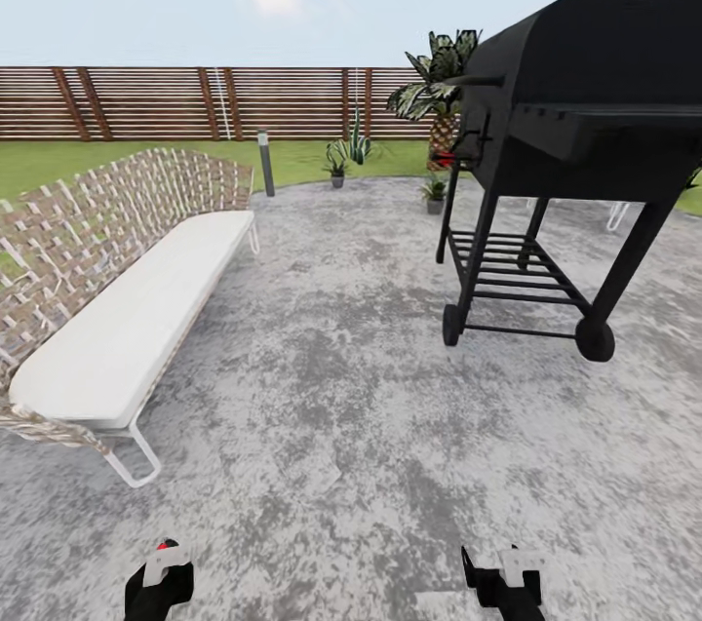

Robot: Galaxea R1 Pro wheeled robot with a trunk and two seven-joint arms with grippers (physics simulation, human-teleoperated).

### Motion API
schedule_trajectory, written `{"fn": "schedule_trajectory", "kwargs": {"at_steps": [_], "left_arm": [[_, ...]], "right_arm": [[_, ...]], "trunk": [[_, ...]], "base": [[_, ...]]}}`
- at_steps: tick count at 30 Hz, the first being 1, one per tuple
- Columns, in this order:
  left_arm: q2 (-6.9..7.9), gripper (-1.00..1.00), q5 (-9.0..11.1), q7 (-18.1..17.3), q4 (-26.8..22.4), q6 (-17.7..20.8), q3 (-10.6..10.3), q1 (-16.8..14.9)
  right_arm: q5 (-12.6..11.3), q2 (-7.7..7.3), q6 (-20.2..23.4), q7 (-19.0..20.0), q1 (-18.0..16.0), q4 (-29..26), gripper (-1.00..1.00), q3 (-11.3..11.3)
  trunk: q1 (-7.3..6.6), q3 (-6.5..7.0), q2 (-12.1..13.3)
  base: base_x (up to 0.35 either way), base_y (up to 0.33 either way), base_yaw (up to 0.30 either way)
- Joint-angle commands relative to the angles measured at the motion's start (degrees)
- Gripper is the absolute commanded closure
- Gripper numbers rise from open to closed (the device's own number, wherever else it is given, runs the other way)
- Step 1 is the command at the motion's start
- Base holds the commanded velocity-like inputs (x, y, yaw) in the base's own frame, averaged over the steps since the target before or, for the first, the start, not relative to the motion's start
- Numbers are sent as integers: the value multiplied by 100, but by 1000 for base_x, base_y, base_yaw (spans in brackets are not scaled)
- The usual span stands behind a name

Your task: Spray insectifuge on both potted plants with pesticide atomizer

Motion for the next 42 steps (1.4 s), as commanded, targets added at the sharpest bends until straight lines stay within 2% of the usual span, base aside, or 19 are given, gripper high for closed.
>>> {"fn": "schedule_trajectory", "kwargs": {"at_steps": [1,42], "left_arm": [[1,100,38,-1,5,-21,-9,-3],[10,100,36,-1,5,-24,-9,-3]], "right_arm": [[2,-1,-17,-1,-3,3,-100,2],[2,-1,-17,-1,-4,3,-100,2]], "trunk": [[2,-5,-2],[2,-5,-2]], "base": [[340,45,0],[340,2,0]]}}
